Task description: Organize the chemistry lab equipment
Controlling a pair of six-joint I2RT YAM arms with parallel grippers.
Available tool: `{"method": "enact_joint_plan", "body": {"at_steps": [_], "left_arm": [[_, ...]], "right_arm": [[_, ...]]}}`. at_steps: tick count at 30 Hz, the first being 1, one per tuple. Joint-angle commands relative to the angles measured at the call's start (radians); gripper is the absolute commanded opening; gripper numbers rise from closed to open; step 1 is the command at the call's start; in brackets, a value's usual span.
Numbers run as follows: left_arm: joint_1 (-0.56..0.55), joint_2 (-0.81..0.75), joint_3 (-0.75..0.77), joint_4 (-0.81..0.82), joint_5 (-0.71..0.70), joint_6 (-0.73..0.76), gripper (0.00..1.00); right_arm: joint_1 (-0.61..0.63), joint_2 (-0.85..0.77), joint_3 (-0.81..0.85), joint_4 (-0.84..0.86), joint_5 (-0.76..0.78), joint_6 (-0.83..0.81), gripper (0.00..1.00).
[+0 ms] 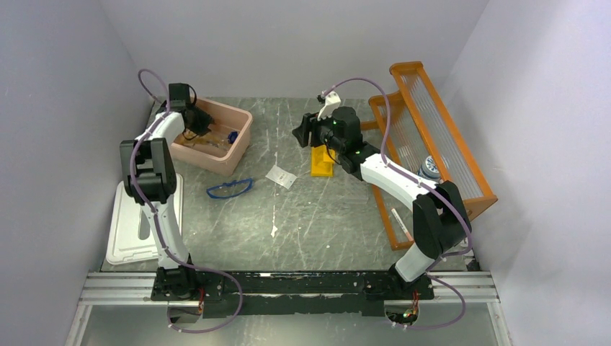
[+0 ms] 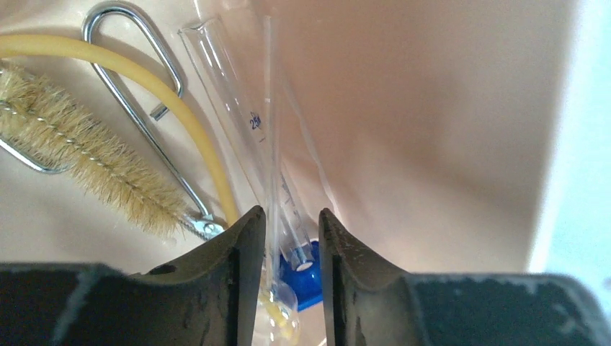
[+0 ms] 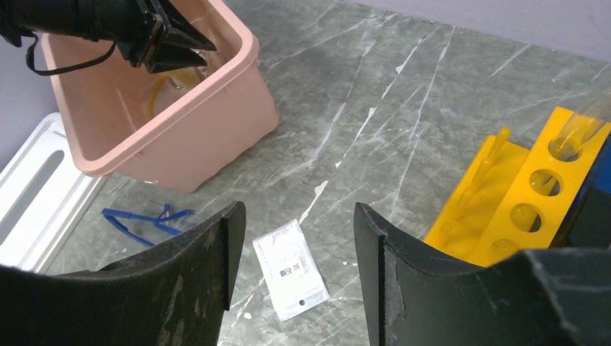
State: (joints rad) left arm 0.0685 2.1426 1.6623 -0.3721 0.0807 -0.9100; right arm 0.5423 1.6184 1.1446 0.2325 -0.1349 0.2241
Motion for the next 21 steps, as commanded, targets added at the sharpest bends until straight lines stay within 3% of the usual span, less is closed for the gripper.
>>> {"method": "enact_joint_plan", "body": {"at_steps": [1,6,10,21], "left_arm": [[-0.002,-0.124,0.040,-0.041,0.008,0.089,0.40],[-0.002,-0.242,0.016,-0.100,-0.067,0.197,0.51],[-0.003,-0.383,-0.068,-0.055,-0.079,0.279,0.56],[-0.049,-0.671,-0.160,-0.092,-0.009,0.472,0.57]], "right_arm": [[-0.004,0.003,0.020,-0.007,-0.021,0.013,0.60],[0.006,0.020,0.027,-0.038,-0.044,0.028,0.60],[0.043,0.056,0.057,-0.092,-0.026,0.004,0.60],[0.253,0.214,0.113,-0.083,-0.072,-0.185,0.60]]}}
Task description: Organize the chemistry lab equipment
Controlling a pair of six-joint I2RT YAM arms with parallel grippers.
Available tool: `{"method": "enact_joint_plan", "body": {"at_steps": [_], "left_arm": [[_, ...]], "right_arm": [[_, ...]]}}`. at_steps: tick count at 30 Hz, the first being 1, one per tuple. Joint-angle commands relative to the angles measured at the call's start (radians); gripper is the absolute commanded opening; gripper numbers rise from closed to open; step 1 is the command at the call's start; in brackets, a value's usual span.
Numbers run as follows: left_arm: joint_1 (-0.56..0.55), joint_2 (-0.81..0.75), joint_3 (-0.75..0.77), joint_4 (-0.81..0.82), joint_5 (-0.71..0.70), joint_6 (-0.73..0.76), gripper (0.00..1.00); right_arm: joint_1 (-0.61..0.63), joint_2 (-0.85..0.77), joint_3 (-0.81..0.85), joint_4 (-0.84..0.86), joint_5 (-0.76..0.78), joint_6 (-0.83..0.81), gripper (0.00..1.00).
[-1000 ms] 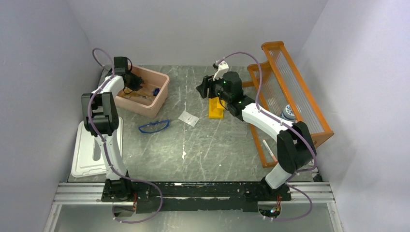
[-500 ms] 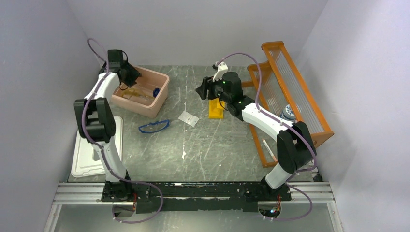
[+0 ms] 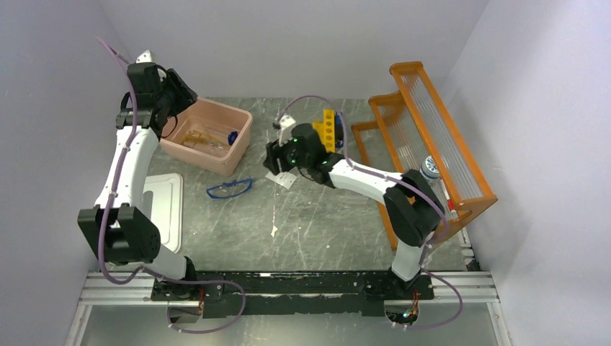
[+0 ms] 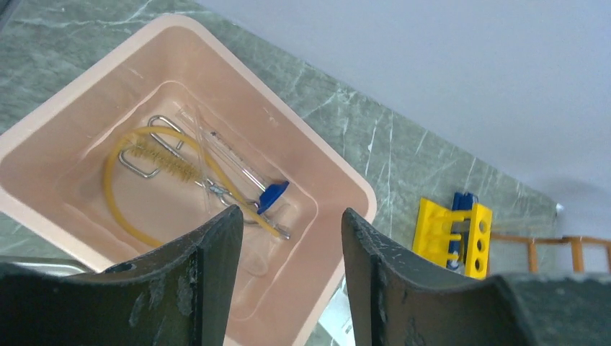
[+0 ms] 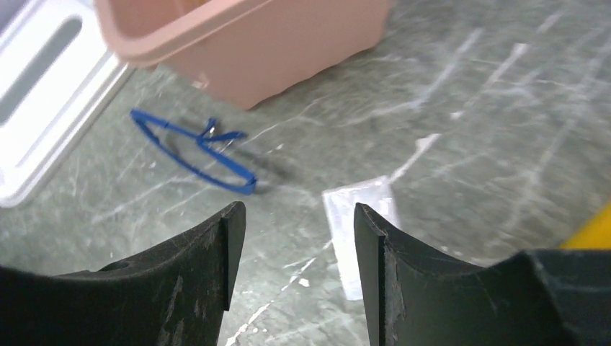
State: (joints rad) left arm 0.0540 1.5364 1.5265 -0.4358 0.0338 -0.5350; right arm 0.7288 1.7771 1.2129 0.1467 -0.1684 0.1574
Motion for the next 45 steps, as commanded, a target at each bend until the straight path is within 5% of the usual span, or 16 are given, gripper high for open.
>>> {"method": "enact_joint_plan", "body": {"at_steps": [1,14,45], "left_arm": [[-0.044,-0.082,-0.023,-0.044,0.028,0.107,0.57],[-0.157,-0.241,-0.015,-0.185,-0.195,0.179,0.58],[-0.166,-0.188,0.000,-0.141,-0.076,0.126,0.58]], "right_arm": [[0.083,0.075,0.052,0.003,-0.046,-0.135,0.60],[0.129,0.252,0.130,0.026,0.034,0.149,0.62],[0.132,0.420,0.146,0.178,0.032,0.349,0.41]]}}
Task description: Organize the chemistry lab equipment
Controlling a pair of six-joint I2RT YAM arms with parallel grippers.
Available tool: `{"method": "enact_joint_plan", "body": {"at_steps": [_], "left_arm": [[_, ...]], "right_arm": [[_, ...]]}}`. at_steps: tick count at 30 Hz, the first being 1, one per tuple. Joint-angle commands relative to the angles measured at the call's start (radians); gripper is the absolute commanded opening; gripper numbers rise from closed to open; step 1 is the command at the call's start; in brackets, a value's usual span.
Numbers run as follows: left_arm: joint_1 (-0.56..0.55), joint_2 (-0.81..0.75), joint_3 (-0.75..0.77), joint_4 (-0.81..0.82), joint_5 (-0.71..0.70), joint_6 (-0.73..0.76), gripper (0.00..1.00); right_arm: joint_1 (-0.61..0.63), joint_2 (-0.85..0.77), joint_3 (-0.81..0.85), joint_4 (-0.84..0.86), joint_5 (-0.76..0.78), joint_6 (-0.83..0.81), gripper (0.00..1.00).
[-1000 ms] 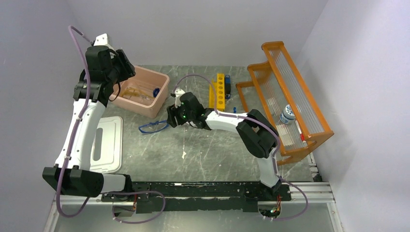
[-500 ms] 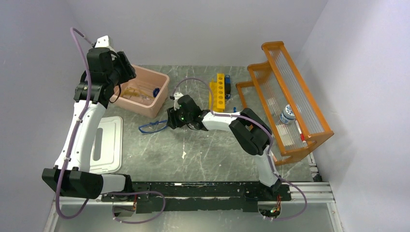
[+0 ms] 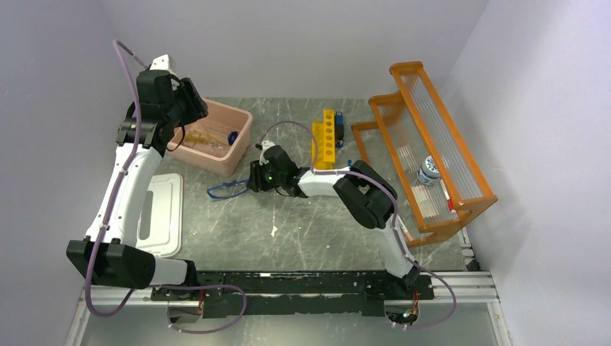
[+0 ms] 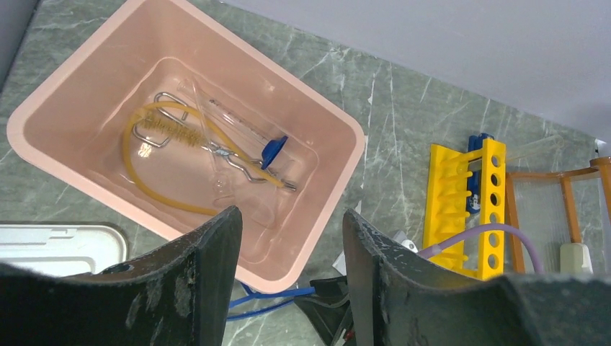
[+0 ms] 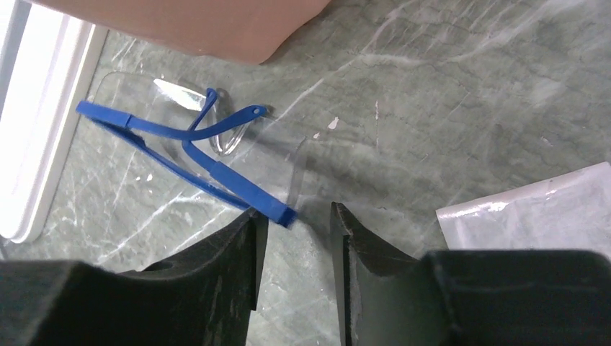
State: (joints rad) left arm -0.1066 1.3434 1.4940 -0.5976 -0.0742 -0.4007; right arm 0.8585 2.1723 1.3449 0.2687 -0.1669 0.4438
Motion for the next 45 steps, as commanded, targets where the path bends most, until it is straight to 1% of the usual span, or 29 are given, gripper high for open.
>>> {"method": "enact_joint_plan", "body": {"at_steps": [1,4,7,10,15,17,21,24,28,32,36,38,40,45], "left_arm": [[-0.005,0.004,0.032,0.021,0.033,-0.010,0.58],[-0.006,0.004,0.030,0.022,0.036,-0.012,0.57],[-0.005,0.001,0.020,0.026,0.041,-0.014,0.58],[-0.005,-0.003,0.003,0.043,0.072,0.000,0.58],[-0.016,-0.003,-0.055,0.100,0.194,0.024,0.59],[-0.028,0.000,-0.093,0.137,0.273,0.042,0.60],[-0.075,0.022,-0.167,0.216,0.517,0.123,0.61],[-0.125,0.053,-0.213,0.220,0.607,0.173,0.63],[-0.205,0.103,-0.267,0.211,0.660,0.238,0.64],[-0.268,0.152,-0.313,0.194,0.658,0.267,0.66],[-0.281,0.170,-0.359,0.168,0.656,0.283,0.66],[-0.284,0.168,-0.395,0.184,0.679,0.279,0.63],[-0.287,0.173,-0.412,0.163,0.691,0.286,0.60],[-0.306,0.204,-0.441,0.154,0.738,0.302,0.58]], "right_arm": [[0.002,0.027,0.011,0.065,0.038,0.069,0.39],[-0.005,0.026,-0.008,0.098,0.046,0.075,0.26],[-0.020,0.007,-0.047,0.141,0.024,0.075,0.15],[-0.030,-0.023,-0.073,0.143,0.006,0.040,0.08],[-0.059,-0.081,-0.129,0.145,-0.043,-0.021,0.01],[-0.076,-0.103,-0.144,0.131,-0.090,-0.047,0.00],[-0.113,-0.152,-0.184,0.079,-0.190,-0.097,0.00],[-0.146,-0.206,-0.238,0.050,-0.245,-0.143,0.00],[-0.183,-0.262,-0.272,-0.006,-0.347,-0.238,0.00],[-0.219,-0.297,-0.282,-0.083,-0.431,-0.333,0.00],[-0.251,-0.332,-0.307,-0.107,-0.474,-0.381,0.00],[-0.262,-0.343,-0.312,-0.108,-0.493,-0.392,0.00],[-0.272,-0.347,-0.309,-0.116,-0.501,-0.394,0.00],[-0.281,-0.343,-0.297,-0.111,-0.522,-0.382,0.00]]}}
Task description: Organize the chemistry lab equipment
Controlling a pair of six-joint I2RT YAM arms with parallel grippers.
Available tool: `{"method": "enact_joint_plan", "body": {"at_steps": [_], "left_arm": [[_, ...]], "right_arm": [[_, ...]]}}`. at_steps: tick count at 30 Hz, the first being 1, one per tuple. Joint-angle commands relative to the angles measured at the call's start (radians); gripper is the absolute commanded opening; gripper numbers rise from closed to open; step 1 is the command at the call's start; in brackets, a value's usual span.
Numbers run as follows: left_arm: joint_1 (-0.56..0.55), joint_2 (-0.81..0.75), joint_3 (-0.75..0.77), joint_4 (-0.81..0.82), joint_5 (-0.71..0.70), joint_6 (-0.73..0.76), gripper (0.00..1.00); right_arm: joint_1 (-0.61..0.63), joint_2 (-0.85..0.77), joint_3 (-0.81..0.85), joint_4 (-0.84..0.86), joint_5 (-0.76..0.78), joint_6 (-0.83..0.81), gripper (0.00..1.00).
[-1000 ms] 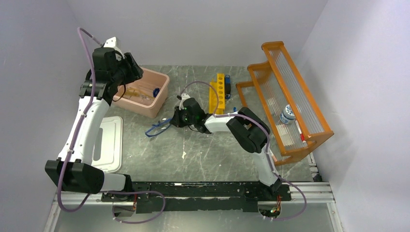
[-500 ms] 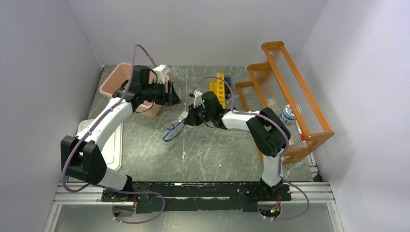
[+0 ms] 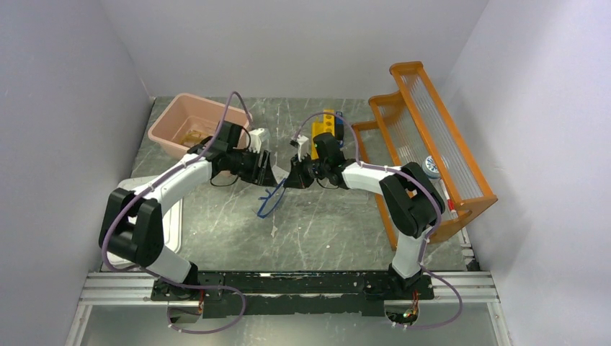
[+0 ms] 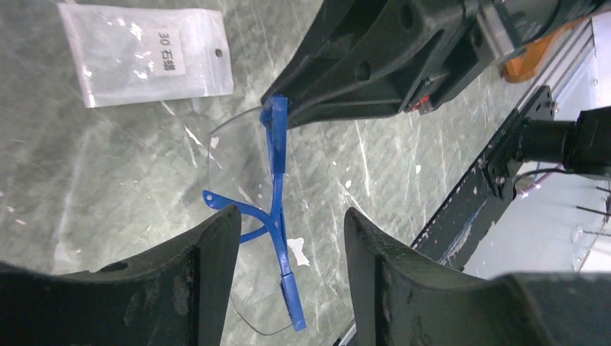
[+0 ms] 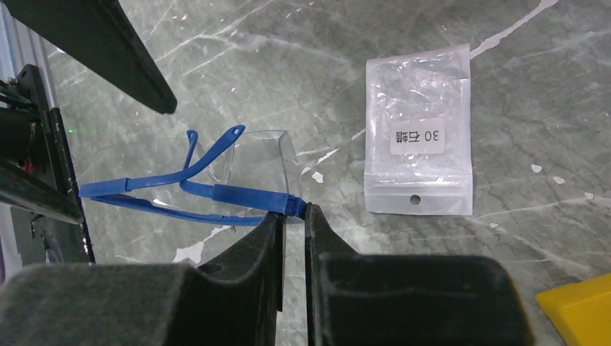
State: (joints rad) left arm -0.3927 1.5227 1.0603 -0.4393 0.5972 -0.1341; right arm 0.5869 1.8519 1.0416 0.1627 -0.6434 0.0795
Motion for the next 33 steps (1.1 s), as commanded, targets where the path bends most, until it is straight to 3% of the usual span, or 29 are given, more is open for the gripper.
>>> {"method": "enact_joint_plan", "body": {"at_steps": [1,13,19,26,30,33], "left_arm": [[-0.026,0.038,0.000,-0.021,0.064,0.046,0.56],[-0.079,0.142,0.084,-0.107,-0.069,0.063,0.35],[-0.093,0.136,0.125,-0.161,-0.332,-0.009,0.45],[-0.118,0.098,0.135,-0.128,-0.346,-0.016,0.61],[-0.149,0.104,0.128,-0.120,-0.407,-0.011,0.62],[-0.164,0.106,0.114,-0.086,-0.446,-0.008,0.54]], "right_arm": [[-0.011,-0.021,0.012,-0.007,-0.049,-0.015,0.00],[-0.024,-0.024,0.027,0.020,-0.082,0.026,0.00],[-0.024,-0.010,0.069,-0.041,0.023,0.071,0.00],[-0.022,0.032,0.119,-0.130,0.102,0.131,0.00],[-0.023,0.045,0.145,-0.158,0.105,0.172,0.00],[-0.023,0.051,0.156,-0.184,0.088,0.199,0.00]]}}
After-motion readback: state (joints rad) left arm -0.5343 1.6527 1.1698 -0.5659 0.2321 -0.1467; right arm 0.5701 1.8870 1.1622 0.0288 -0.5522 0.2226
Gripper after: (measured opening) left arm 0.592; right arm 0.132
